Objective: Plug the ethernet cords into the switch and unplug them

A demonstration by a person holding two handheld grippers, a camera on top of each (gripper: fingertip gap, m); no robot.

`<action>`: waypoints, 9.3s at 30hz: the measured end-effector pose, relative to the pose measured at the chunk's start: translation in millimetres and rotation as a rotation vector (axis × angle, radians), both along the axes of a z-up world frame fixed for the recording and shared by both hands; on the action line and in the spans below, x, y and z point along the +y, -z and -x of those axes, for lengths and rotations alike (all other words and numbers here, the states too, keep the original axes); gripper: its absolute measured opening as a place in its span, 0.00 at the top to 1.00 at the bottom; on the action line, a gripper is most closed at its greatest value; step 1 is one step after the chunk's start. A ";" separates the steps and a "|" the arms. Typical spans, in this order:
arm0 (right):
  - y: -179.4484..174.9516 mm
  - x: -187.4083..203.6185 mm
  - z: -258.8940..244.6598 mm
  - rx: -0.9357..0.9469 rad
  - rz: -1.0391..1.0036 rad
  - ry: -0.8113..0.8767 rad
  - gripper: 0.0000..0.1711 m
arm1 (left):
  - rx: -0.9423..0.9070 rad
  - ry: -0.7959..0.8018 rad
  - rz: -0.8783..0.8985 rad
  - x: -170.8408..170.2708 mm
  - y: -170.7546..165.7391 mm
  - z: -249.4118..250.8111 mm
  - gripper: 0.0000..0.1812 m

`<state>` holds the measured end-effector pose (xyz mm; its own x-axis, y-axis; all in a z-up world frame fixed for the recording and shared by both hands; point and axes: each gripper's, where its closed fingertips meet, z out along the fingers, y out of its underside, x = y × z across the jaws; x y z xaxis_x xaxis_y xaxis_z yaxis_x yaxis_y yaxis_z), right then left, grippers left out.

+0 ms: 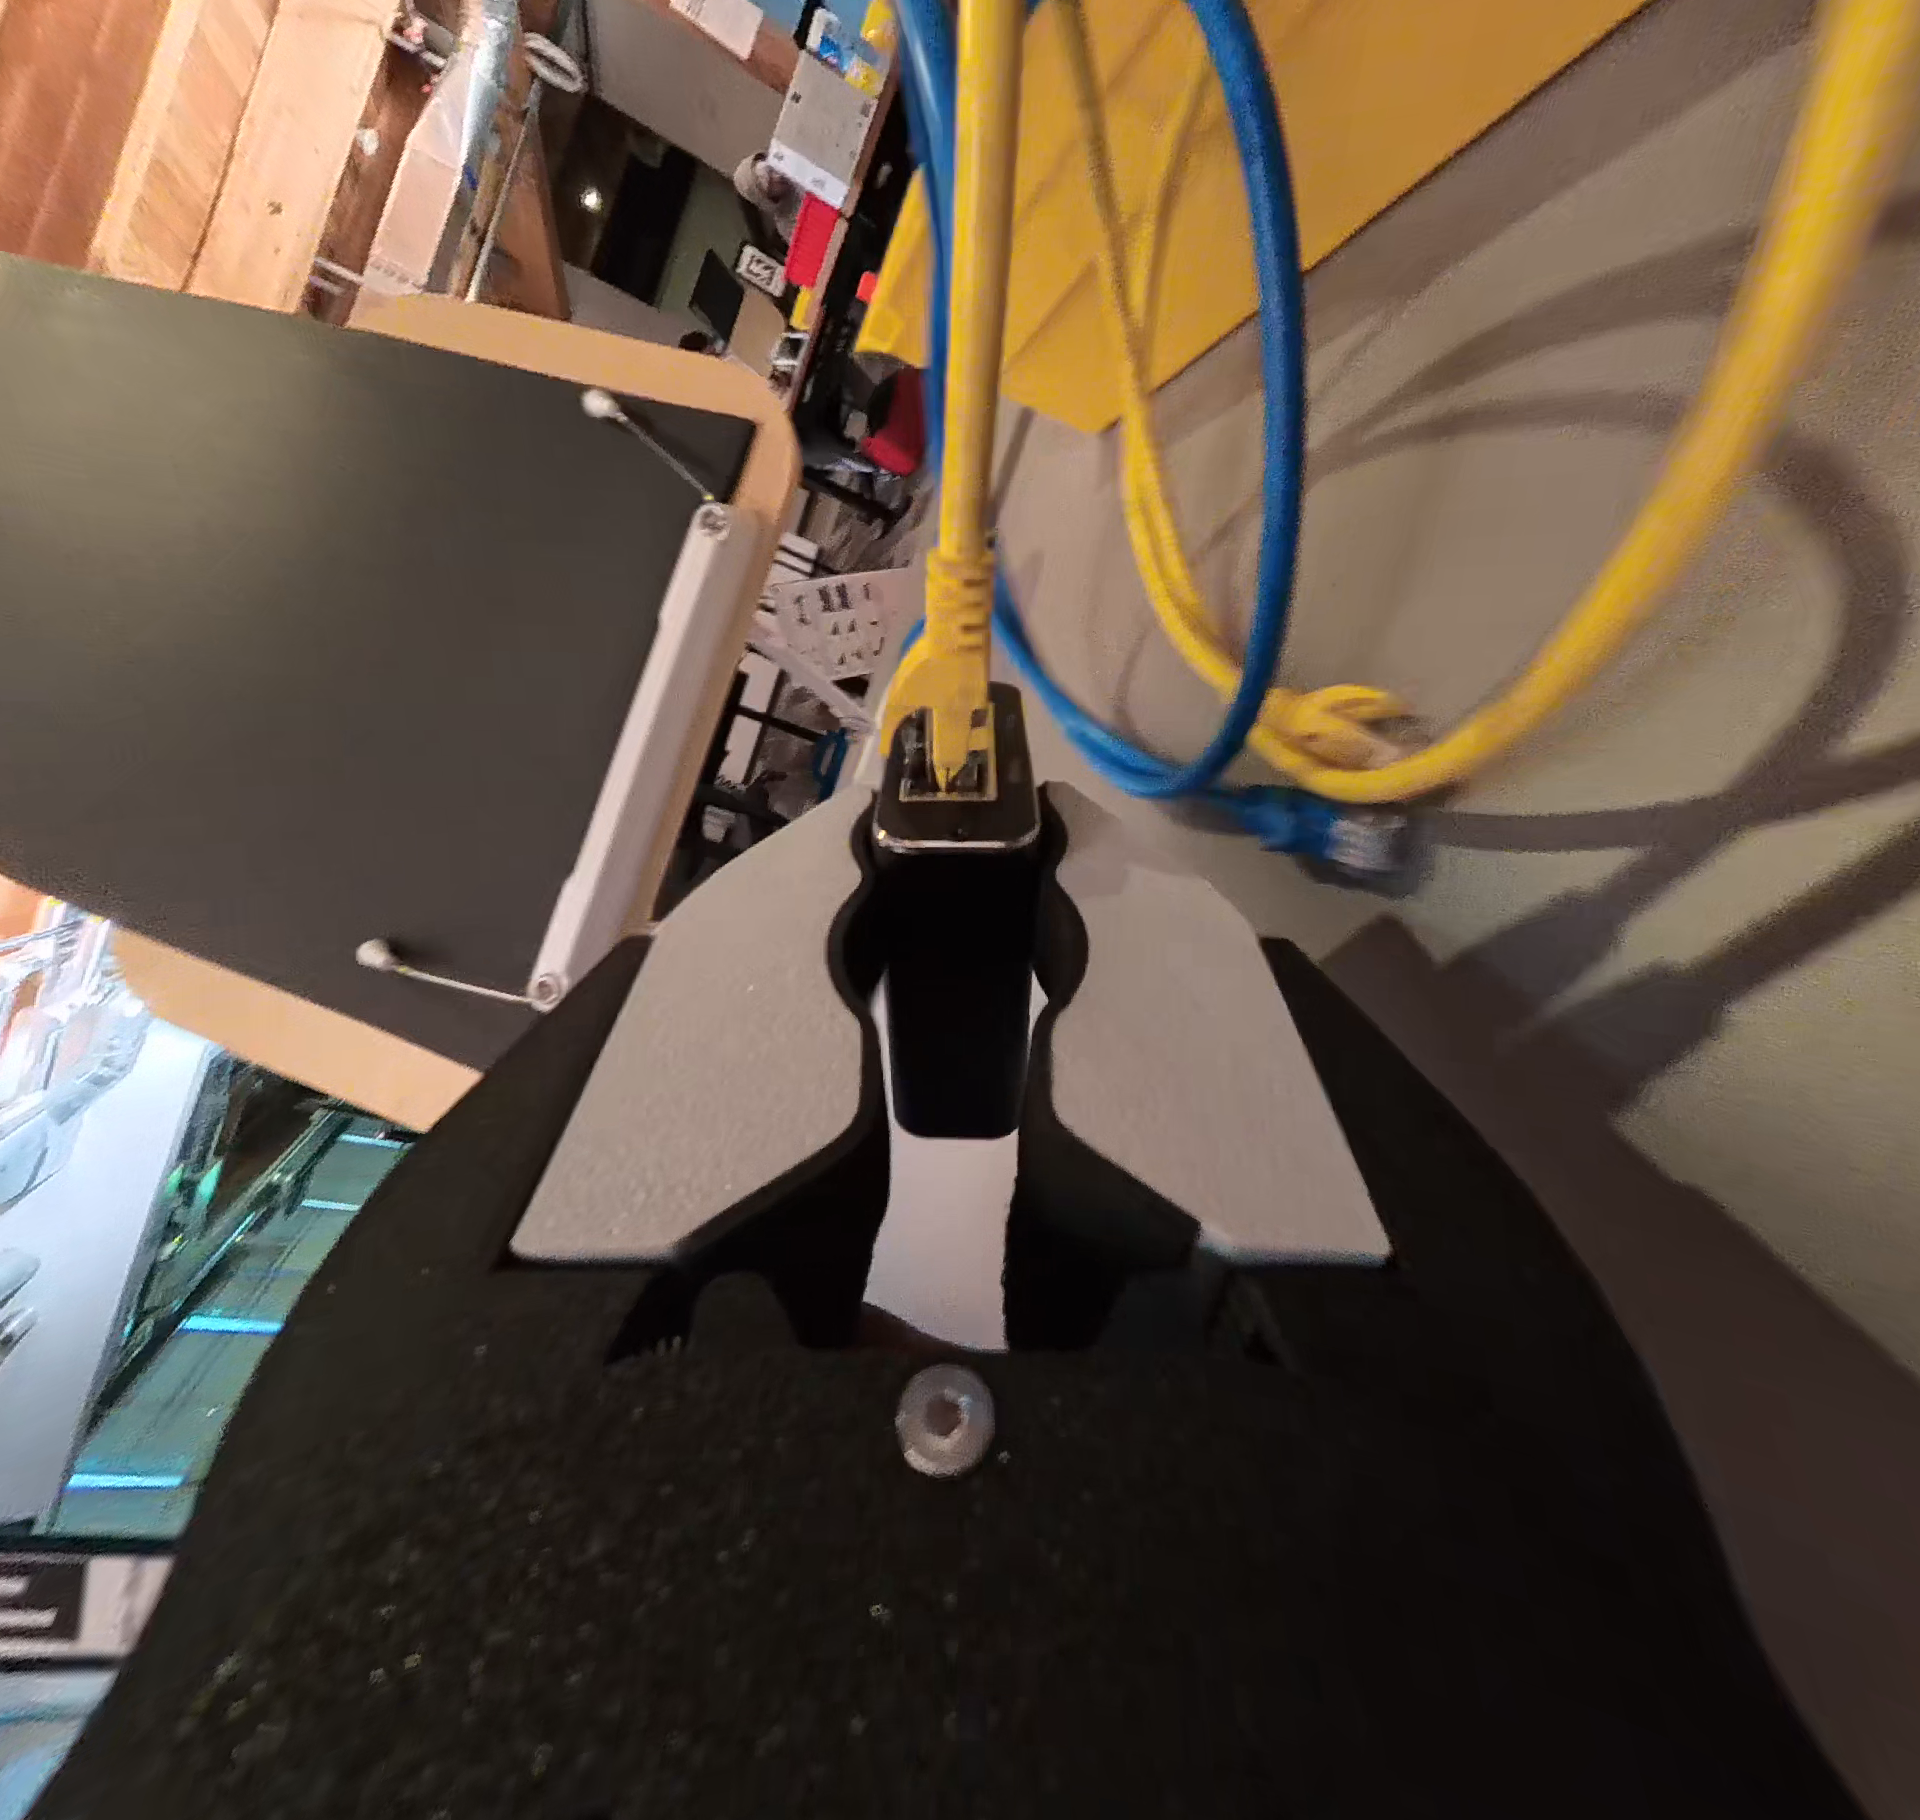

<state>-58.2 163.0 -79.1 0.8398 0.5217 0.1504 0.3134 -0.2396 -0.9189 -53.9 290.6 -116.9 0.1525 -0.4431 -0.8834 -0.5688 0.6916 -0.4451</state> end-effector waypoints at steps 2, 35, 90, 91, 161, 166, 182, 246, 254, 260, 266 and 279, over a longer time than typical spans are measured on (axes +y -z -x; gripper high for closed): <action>-11.9 6.2 -4.2 -0.165 -0.075 -0.028 0.81 | 0.021 0.031 -0.002 -6.9 7.7 -0.6 0.86; 37.5 67.6 4.9 -1.141 -0.236 -0.427 0.90 | 0.079 0.096 0.060 -34.9 17.3 1.8 0.86; 29.9 52.6 -11.9 -1.079 -0.234 -0.322 0.93 | 0.009 0.112 0.065 -50.6 7.8 -14.0 0.86; 29.2 55.7 -11.6 -1.078 -0.235 -0.299 0.93 | 0.011 0.095 0.038 -47.3 6.6 -13.7 0.86; 20.1 46.5 13.0 0.847 0.645 0.007 0.69 | -0.031 -0.046 -0.485 -38.9 -34.6 8.9 0.87; 7.8 51.8 13.1 1.149 0.654 -0.037 0.81 | -0.028 -0.042 -0.485 -38.5 -33.8 8.9 0.86; 10.7 56.2 15.0 1.212 0.644 0.007 0.90 | -0.006 -0.051 -0.463 -37.8 -29.4 7.2 0.87; 102.5 13.2 30.3 -0.127 0.512 -0.083 0.70 | -0.078 -0.260 0.021 49.0 -17.0 45.8 0.86; 106.6 7.7 20.5 -0.331 0.471 -0.081 0.97 | -0.070 -0.259 0.050 51.2 -11.9 46.4 0.86; 12.6 -9.5 -18.6 -0.395 0.240 0.067 0.97 | -0.083 -0.244 0.032 47.3 -15.1 45.8 0.86; -117.6 -38.5 -150.9 -0.423 0.095 0.478 0.97 | -0.090 -0.195 -0.012 35.4 -19.2 40.3 0.86; 13.7 -28.1 -320.3 -0.287 0.923 0.811 0.97 | -0.093 -0.139 -0.071 17.8 -25.8 35.0 0.87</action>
